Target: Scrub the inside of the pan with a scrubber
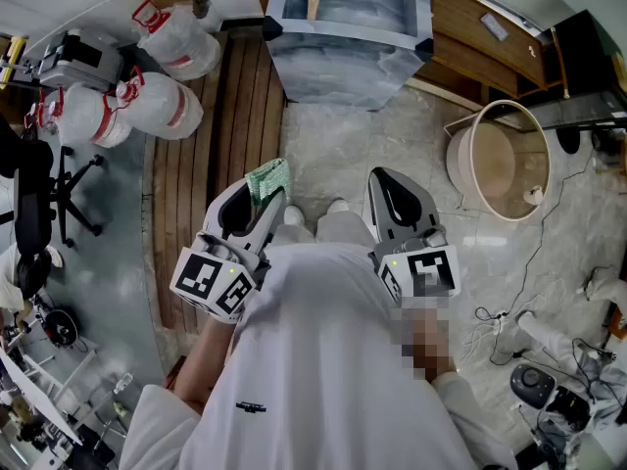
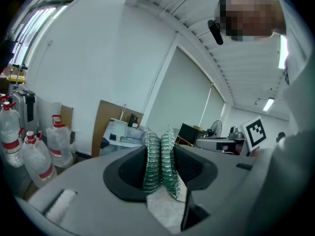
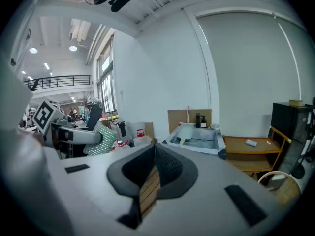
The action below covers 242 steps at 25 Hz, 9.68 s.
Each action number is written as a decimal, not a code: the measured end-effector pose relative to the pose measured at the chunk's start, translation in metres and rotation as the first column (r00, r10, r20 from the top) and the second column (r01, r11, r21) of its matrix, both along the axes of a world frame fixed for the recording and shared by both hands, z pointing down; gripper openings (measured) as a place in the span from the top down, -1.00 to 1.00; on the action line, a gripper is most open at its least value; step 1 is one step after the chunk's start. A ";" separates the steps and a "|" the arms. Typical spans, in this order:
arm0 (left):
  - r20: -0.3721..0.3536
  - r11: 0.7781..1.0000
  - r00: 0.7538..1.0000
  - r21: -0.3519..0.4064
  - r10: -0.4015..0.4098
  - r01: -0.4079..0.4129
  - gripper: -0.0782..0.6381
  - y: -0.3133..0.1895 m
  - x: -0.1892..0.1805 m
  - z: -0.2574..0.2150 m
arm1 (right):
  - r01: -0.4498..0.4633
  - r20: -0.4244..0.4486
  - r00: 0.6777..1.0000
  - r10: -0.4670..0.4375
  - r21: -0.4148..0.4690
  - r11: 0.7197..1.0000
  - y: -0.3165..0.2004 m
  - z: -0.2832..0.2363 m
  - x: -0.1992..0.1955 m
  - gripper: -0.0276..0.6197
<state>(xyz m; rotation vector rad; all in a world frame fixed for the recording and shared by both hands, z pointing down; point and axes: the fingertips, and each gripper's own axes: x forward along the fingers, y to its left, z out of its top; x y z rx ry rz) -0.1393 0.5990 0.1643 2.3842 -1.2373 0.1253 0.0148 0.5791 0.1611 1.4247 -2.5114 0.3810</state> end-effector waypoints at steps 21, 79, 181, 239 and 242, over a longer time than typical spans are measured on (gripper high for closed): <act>0.052 0.997 0.997 -0.047 0.061 -0.059 0.31 -0.038 0.108 0.013 | -0.013 0.121 0.993 0.017 -0.038 0.999 -0.037 0.024 0.098 0.89; 0.516 0.901 0.758 -0.068 0.399 -0.428 0.33 -0.640 0.050 0.096 | -0.061 0.015 0.998 0.062 -0.077 0.995 -0.574 0.062 -0.009 0.89; 0.825 0.556 -0.126 -0.476 0.551 -0.682 0.34 -0.662 0.068 0.341 | -0.012 0.054 0.998 0.024 -0.211 0.977 -0.611 0.200 -0.002 0.89; 0.823 0.621 -0.018 -0.443 0.568 -0.646 0.34 -0.735 0.140 0.301 | -0.018 0.093 0.995 0.040 -0.225 0.974 -0.635 0.198 0.061 0.89; 0.833 0.634 -0.007 -0.426 0.553 -0.645 0.34 -0.746 0.140 0.295 | -0.013 0.093 0.995 0.035 -0.222 0.975 -0.640 0.197 0.062 0.89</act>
